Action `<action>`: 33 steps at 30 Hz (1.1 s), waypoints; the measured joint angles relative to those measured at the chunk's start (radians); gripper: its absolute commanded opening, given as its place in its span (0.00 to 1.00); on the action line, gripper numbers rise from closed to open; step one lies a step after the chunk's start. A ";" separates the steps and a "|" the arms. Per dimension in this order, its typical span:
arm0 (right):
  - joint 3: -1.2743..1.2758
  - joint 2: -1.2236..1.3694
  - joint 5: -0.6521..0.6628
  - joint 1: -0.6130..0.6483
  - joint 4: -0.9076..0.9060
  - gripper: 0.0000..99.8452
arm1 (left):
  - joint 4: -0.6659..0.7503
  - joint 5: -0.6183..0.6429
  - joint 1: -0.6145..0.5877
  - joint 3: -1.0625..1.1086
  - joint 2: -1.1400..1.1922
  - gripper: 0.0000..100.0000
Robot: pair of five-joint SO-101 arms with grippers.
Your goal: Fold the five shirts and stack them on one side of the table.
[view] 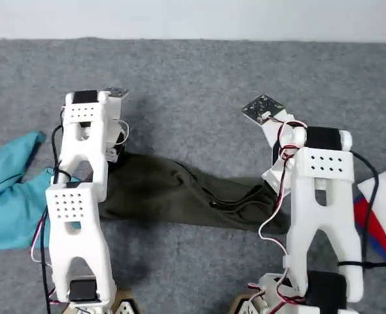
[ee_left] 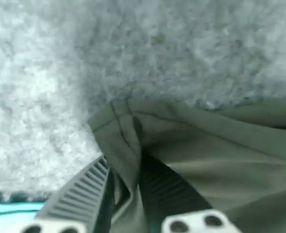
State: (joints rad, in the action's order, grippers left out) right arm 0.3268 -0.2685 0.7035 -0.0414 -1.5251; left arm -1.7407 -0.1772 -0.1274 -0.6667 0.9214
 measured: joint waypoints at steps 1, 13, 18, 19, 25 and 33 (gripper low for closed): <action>0.011 0.000 0.000 0.000 0.000 0.25 | 0.002 0.000 0.006 0.000 -0.009 0.01; 0.063 -0.003 0.000 -0.091 0.000 0.25 | 0.009 0.003 0.261 0.310 -0.505 0.02; 0.063 -0.006 0.000 -0.203 0.000 0.25 | 0.009 0.003 0.520 0.460 -0.712 0.02; 0.063 -0.006 0.000 -0.233 0.000 0.25 | 0.009 0.011 0.575 0.460 -0.724 0.02; 0.063 -0.006 0.126 -0.456 0.000 0.25 | 0.009 0.080 0.855 0.391 -0.698 0.02; 0.063 -0.006 0.341 -0.724 0.000 0.25 | 0.009 0.183 0.959 -0.026 -0.379 0.15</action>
State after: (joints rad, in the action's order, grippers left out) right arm 0.3897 -0.2746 1.0441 -0.7656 -1.5251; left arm -1.7315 0.0054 0.8316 -0.6928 0.5424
